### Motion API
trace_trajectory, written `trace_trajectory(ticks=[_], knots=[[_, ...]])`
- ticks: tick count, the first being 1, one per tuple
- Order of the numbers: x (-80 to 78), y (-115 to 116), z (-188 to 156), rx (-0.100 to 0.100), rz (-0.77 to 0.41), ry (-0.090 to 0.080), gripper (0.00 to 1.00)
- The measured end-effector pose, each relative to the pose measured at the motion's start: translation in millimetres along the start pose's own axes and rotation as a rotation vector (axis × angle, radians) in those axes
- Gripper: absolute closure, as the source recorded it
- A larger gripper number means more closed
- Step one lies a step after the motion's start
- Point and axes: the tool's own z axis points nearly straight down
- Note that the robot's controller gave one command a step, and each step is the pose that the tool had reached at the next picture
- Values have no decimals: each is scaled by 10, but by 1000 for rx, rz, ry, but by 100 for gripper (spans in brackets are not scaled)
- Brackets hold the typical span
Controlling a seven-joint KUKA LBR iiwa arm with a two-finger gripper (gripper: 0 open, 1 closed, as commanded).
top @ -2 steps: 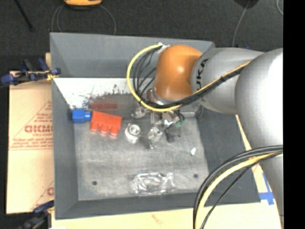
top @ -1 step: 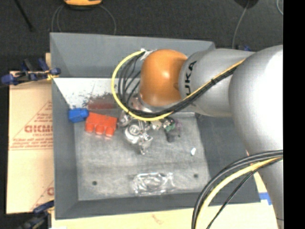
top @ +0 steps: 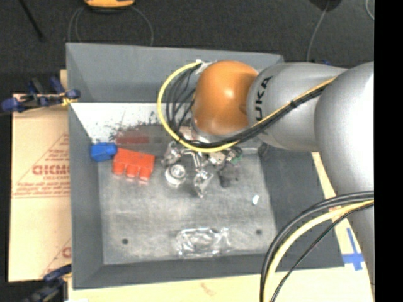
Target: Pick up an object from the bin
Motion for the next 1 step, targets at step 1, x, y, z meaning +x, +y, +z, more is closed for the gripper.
trace_trajectory(ticks=[1], knots=[[-52, -29, 54, 0, 14, -7, 0]])
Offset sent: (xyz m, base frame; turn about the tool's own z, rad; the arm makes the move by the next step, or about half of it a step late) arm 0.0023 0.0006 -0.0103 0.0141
